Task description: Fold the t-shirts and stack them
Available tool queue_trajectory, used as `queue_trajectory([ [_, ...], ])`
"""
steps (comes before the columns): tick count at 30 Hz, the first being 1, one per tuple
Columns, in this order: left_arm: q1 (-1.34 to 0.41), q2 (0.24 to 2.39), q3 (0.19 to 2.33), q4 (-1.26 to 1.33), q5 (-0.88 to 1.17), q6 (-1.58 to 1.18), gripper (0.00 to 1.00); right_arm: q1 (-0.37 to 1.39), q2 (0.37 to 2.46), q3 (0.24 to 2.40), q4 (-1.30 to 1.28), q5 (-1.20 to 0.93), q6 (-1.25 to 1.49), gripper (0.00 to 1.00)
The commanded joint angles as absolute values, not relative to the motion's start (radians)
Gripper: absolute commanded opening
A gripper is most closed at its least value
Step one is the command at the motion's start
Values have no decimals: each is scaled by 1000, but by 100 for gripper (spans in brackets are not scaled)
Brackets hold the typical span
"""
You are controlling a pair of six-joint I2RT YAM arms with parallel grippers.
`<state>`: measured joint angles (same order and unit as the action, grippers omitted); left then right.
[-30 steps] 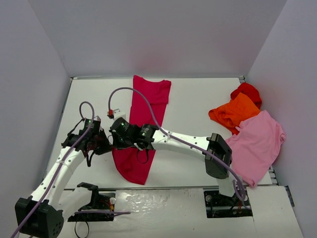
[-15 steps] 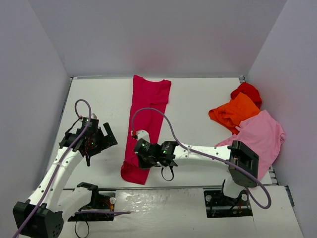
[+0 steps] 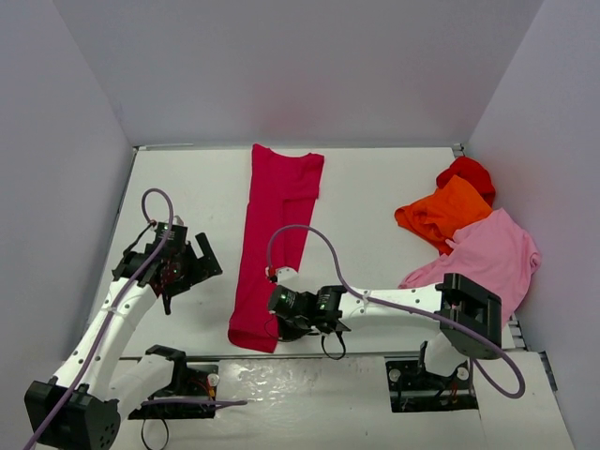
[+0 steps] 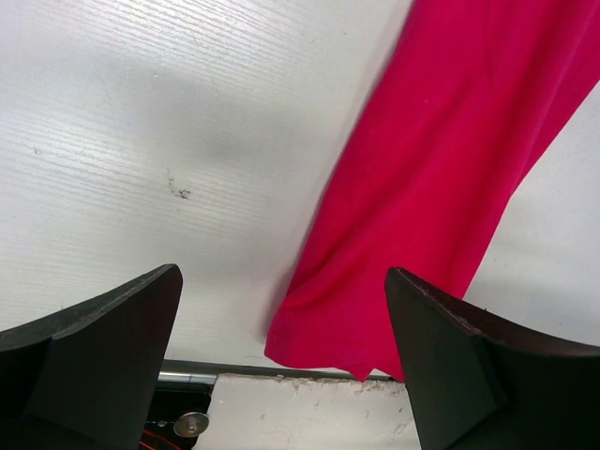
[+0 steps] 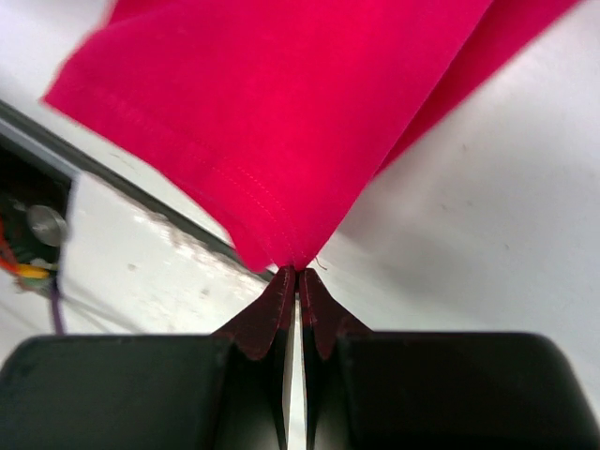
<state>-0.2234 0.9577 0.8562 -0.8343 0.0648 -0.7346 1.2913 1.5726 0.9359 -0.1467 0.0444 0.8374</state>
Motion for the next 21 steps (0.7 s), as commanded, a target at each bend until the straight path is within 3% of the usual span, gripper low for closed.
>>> queue_trajectory([
  [1, -227, 954, 928, -844, 39, -721, 89, 1305, 1550, 905, -142, 54, 872, 0],
  [21, -225, 946, 938, -856, 24, -722, 89, 1374, 1651, 1070, -124, 47, 812, 0],
])
